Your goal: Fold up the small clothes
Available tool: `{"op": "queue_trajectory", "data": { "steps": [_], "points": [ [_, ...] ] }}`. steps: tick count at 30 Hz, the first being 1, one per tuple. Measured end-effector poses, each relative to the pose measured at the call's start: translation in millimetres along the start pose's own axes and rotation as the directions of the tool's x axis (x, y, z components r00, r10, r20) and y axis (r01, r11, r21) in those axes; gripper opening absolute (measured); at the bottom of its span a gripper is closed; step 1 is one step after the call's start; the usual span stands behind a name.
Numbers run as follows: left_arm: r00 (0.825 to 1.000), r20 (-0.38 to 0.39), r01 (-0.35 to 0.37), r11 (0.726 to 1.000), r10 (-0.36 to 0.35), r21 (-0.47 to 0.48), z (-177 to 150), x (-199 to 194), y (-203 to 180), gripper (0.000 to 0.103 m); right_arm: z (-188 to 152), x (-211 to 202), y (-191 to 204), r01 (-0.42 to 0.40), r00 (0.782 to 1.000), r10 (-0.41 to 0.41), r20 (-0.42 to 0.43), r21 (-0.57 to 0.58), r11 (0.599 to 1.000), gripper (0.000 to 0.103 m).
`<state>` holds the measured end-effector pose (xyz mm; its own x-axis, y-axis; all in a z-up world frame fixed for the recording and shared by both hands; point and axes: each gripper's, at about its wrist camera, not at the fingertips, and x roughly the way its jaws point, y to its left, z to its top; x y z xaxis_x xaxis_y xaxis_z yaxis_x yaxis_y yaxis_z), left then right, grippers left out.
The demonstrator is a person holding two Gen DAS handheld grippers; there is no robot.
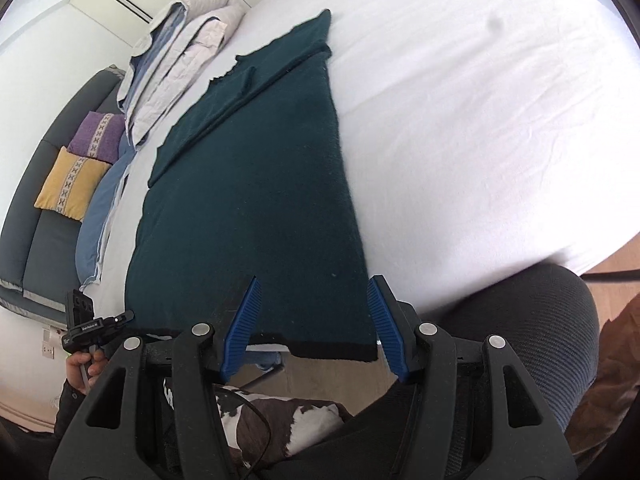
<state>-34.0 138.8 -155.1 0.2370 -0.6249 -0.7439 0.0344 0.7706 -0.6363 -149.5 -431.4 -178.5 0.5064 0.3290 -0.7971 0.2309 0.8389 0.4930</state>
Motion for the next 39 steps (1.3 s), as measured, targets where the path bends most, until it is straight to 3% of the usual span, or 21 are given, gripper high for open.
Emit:
{"op": "queue_trajectory", "data": {
  "steps": [9,11,13,16,19,22,28,31,36,39],
  "points": [
    [0.999,0.022,-0.034,0.999,0.033,0.023,-3,-5,-4,0.008,-1,29,8,0.065,0.991,-0.07,-0.116,-0.048,0.997,0.053],
    [0.999,0.024,-0.04,0.999,0.04,0.032,-4,-6,-5,0.008,-1,32,6,0.075,0.989,-0.08,-0.123,-0.045,0.996,0.047],
    [0.999,0.027,-0.046,0.998,0.045,0.038,-5,-7,-5,0.008,-3,33,2,0.075,0.988,-0.079,-0.132,-0.035,0.997,0.032],
    [0.999,0.027,-0.048,0.998,0.047,0.042,-6,-8,-4,0.008,-7,31,-2,0.062,0.988,-0.067,-0.138,-0.041,0.997,0.021],
    [0.998,0.03,-0.048,0.998,0.047,0.044,-6,-9,-4,0.007,-9,26,-3,0.026,0.991,-0.031,-0.128,-0.038,0.999,0.011],
    [0.998,0.034,-0.047,0.998,0.046,0.045,-6,-9,-5,0.007,-11,18,1,0.012,0.994,-0.019,-0.108,-0.066,0.998,0.008],
    [0.998,0.034,-0.047,0.998,0.045,0.043,-6,-9,-5,0.007,-9,10,-6,-0.016,0.996,0.014,-0.083,-0.016,1.0,0.008],
    [0.999,0.035,-0.043,0.998,0.042,0.037,-6,-10,-3,0.007,-9,12,-30,-0.085,0.99,0.095,-0.105,0.094,0.992,0.014],
    [0.999,0.034,-0.033,0.999,0.032,0.025,-7,-9,0,0.007,-8,6,-46,-0.194,0.978,0.204,-0.037,0.185,0.964,0.017],
    [0.999,0.033,-0.031,0.999,0.03,0.022,-7,-10,1,0.007,-4,1,-55,-0.22,0.974,0.226,-0.003,0.221,0.95,0.02]
  ]
}}
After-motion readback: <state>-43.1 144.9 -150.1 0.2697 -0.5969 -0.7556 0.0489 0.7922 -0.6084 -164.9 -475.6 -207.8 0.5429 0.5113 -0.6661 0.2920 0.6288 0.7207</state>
